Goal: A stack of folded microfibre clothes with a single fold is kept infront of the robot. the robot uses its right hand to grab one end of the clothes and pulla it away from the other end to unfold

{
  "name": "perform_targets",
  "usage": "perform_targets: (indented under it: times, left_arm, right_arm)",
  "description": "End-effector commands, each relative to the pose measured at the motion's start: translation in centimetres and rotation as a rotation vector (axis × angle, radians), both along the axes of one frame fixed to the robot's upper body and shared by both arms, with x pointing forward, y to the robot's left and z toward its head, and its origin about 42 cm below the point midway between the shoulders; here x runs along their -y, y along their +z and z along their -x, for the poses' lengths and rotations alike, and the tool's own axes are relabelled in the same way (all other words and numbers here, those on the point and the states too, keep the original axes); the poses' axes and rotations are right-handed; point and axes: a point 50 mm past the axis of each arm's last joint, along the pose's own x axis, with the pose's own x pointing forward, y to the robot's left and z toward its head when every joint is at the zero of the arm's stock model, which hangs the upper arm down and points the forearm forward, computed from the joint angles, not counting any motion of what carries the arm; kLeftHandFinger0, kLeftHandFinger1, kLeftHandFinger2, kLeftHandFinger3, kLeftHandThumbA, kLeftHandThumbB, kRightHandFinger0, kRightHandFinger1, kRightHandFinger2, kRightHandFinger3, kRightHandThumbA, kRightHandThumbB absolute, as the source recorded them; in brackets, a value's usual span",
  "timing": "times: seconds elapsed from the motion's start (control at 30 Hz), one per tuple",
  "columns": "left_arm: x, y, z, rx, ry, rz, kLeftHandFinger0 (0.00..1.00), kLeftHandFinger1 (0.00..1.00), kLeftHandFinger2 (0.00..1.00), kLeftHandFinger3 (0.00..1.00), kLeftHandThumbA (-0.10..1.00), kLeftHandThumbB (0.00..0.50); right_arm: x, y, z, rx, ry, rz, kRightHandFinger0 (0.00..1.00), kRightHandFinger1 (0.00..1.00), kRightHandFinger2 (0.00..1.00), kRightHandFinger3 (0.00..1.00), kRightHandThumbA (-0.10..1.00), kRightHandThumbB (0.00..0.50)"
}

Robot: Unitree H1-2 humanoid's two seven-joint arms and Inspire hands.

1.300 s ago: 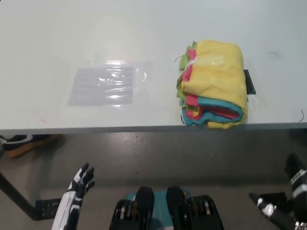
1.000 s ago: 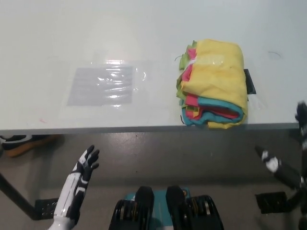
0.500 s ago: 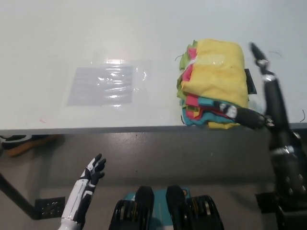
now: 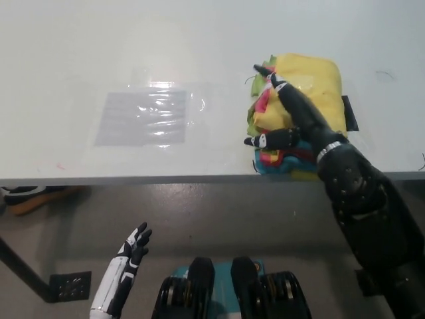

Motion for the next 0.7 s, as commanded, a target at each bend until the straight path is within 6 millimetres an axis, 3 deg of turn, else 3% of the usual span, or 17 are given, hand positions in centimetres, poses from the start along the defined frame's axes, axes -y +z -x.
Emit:
perform_targets:
  times: [0.0, 0.23, 0.5, 0.57, 0.63, 0.67]
  left_arm:
    - [0.2, 0.5, 0.2, 0.04, -0.024, -0.017, 1.0, 1.0, 1.0, 1.0, 0.96, 0.177]
    - [0.3, 0.5, 0.3, 0.035, -0.027, -0.013, 1.0, 1.0, 1.0, 1.0, 0.95, 0.204]
    - [0.3, 0.5, 0.4, 0.043, -0.052, -0.03, 1.0, 1.0, 1.0, 1.0, 0.97, 0.195]
    - [0.3, 0.6, 0.4, 0.048, -0.065, -0.042, 1.0, 1.0, 1.0, 1.0, 0.97, 0.176]
    - [0.3, 0.6, 0.4, 0.053, -0.071, -0.056, 1.0, 1.0, 1.0, 1.0, 0.97, 0.167]
    - [0.4, 0.5, 0.4, 0.053, -0.077, -0.064, 1.0, 1.0, 1.0, 1.0, 0.97, 0.165]
  right_arm:
    - [-0.9, 2.6, -1.9, -0.012, 0.001, 0.073, 1.0, 1.0, 1.0, 1.0, 1.0, 0.427]
    - [-0.5, 1.8, -4.2, -0.064, -0.046, 0.18, 1.0, 1.0, 1.0, 1.0, 1.0, 0.422]
    - [1.3, 1.0, -4.9, -0.051, -0.128, 0.268, 1.0, 1.0, 1.0, 1.0, 1.0, 0.41]
    - [2.0, 0.9, -5.0, 0.001, -0.181, 0.21, 1.0, 1.0, 1.0, 1.0, 1.0, 0.366]
    - [2.5, 0.9, -5.1, 0.033, -0.223, 0.155, 1.0, 1.0, 1.0, 1.0, 0.97, 0.353]
    - [2.9, 0.9, -5.2, 0.08, -0.251, 0.123, 1.0, 1.0, 1.0, 1.0, 0.87, 0.304]
